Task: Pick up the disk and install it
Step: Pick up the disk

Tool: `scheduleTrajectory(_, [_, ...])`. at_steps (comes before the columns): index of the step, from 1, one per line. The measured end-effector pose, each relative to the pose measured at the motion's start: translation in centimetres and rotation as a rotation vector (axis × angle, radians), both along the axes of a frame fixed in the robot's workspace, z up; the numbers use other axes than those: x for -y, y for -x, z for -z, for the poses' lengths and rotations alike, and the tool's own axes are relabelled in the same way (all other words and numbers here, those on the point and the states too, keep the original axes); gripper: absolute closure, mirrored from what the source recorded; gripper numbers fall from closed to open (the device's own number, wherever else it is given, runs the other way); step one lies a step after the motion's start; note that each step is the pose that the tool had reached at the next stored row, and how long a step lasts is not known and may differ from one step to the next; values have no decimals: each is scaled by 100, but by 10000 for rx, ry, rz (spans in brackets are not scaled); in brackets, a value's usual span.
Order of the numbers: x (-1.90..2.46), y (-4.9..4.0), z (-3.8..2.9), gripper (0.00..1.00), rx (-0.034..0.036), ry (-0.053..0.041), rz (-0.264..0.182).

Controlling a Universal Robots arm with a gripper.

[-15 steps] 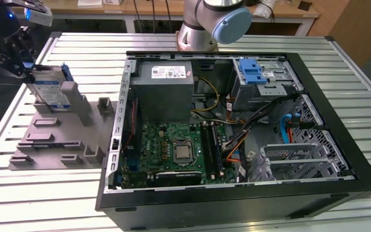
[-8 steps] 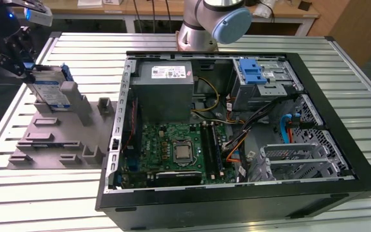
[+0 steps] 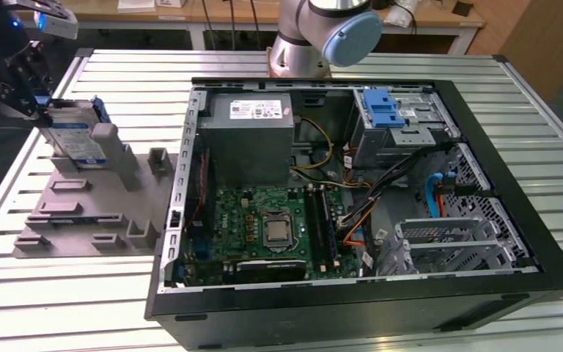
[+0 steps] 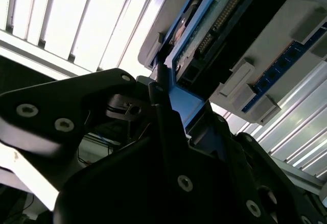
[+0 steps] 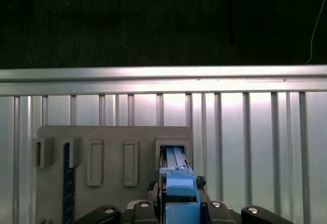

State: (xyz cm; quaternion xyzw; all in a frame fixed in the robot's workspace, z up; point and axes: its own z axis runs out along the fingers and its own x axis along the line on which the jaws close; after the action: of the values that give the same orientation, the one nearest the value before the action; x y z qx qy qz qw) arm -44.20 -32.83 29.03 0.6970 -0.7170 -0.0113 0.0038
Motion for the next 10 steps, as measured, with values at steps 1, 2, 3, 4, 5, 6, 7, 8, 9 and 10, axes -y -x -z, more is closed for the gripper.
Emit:
scheduleTrajectory(1, [3,0,0,63,0,0,-5])
scheduleTrajectory(2, [5,0,0,63,1,0,-6])
scheduleTrajectory(3, [6,0,0,63,1,1,-7])
scheduleTrajectory(4, [9,0,0,63,1,3,-11])
scheduleTrajectory(5, [11,0,1,63,2,10,-26])
scheduleTrajectory(6, [13,0,0,63,1,19,-47])
scheduleTrajectory(7, [13,0,0,63,1,23,-68])
scheduleTrajectory(8, [14,0,0,63,1,24,-85])
scheduleTrajectory(9, [14,0,0,63,1,24,-99])
scheduleTrajectory(10, [14,0,0,63,0,24,-104])
